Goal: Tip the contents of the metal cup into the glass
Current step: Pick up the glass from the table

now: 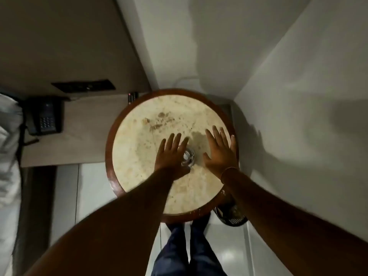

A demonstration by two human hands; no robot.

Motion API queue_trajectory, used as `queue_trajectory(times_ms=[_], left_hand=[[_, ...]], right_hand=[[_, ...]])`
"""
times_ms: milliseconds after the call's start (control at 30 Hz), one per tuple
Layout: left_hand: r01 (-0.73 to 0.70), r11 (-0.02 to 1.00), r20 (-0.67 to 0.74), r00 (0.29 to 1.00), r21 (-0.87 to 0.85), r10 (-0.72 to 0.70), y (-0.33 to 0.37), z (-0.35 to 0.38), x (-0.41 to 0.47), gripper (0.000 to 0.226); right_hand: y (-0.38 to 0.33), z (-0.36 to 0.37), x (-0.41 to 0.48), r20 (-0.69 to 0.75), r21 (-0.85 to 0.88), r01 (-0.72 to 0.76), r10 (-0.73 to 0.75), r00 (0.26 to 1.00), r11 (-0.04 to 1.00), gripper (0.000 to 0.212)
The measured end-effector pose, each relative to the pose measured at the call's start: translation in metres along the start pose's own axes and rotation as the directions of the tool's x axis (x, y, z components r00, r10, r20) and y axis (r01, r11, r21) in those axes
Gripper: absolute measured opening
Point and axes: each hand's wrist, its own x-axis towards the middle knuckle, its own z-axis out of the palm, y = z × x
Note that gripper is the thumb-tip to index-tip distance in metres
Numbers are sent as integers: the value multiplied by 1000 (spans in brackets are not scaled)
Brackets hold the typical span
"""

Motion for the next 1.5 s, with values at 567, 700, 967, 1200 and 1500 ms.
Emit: queue_trajectory(times_ms=[567, 700, 967, 1200, 1500], left_hand=[[59, 996, 96, 994, -65, -53, 15, 64, 48, 118], [53, 997, 91, 995, -63, -47, 15, 47, 36, 117], [30, 998, -19, 999, -58, -31, 24, -81, 1, 122], [-15, 997, -215, 977, -70, 0, 40, -291, -45, 117], [-119, 990, -369, 925, -69, 85, 71, -489, -98, 116]], right_hand=[[24, 69, -7, 16, -106, -55, 57, 998, 993, 80], [13, 48, -12, -6, -67, -55, 55, 998, 996, 77], [-20, -60, -21, -48, 79, -3, 6, 999, 997, 58], [-67, -236, -19, -215, 438, -38, 146, 966, 898, 25], [-125, -412, -24, 173, 983, -181, 206, 963, 21, 74]])
